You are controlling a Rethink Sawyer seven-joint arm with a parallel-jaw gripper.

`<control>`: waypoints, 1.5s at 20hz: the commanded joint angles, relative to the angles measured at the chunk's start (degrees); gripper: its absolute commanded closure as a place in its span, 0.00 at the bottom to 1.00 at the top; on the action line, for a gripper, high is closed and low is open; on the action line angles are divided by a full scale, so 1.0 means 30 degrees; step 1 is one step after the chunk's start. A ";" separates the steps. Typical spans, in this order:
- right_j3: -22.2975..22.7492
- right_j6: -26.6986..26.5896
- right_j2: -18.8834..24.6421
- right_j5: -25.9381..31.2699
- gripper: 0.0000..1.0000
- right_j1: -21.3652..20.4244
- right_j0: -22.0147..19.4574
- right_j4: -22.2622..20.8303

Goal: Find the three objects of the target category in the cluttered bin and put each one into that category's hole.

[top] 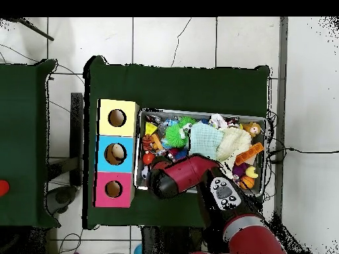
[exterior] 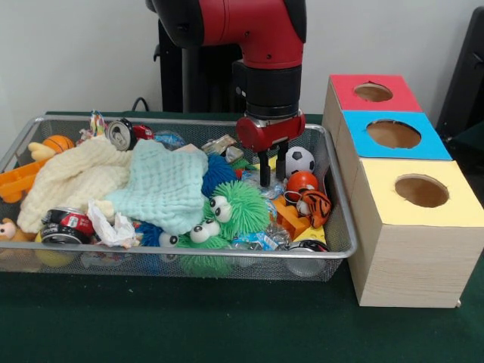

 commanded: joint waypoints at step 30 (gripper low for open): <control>0.1740 -0.0508 0.3514 0.4582 1.00 -0.2841 -0.2597 0.1350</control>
